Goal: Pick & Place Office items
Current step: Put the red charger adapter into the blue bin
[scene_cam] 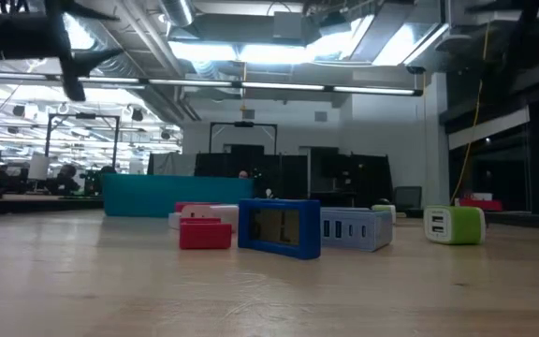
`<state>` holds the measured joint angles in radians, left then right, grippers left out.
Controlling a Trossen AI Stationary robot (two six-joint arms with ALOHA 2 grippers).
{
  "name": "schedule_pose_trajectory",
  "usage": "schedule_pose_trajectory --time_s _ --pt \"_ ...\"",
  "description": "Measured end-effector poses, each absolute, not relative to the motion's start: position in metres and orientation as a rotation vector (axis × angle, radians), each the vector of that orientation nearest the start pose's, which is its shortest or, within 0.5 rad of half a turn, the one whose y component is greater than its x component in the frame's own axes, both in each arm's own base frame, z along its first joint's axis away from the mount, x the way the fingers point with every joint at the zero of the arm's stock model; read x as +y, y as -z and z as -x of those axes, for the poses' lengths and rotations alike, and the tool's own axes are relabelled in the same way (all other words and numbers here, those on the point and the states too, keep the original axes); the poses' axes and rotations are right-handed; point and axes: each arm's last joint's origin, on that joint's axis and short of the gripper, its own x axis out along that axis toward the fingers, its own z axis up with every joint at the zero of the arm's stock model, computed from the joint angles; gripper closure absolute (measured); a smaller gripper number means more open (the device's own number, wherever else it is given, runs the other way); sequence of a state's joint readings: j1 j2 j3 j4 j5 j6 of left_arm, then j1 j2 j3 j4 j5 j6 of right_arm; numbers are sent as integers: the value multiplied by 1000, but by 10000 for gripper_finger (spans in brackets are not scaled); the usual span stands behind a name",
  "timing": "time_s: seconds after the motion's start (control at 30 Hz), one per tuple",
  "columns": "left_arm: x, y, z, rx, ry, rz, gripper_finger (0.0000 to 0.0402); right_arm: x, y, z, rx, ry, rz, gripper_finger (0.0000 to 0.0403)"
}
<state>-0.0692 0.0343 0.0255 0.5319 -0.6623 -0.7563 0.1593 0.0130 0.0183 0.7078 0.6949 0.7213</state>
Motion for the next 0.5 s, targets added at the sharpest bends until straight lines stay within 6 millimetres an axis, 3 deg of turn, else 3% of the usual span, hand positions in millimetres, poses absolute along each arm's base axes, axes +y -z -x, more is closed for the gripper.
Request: schedule_pose_trajectory --time_s 0.1,0.23,0.37,0.5 --pt "11 -236 -83 -660 -337 861 194 -7 -244 -66 -854 199 -940 115" --pt "7 -270 -101 -410 -342 744 194 -6 -280 -60 -871 149 -811 115" --pt "2 -299 -140 -34 -344 589 194 -5 -311 -68 -825 254 -674 115" --pt "5 -306 -183 371 -374 381 194 -5 -334 -89 -713 455 -491 115"
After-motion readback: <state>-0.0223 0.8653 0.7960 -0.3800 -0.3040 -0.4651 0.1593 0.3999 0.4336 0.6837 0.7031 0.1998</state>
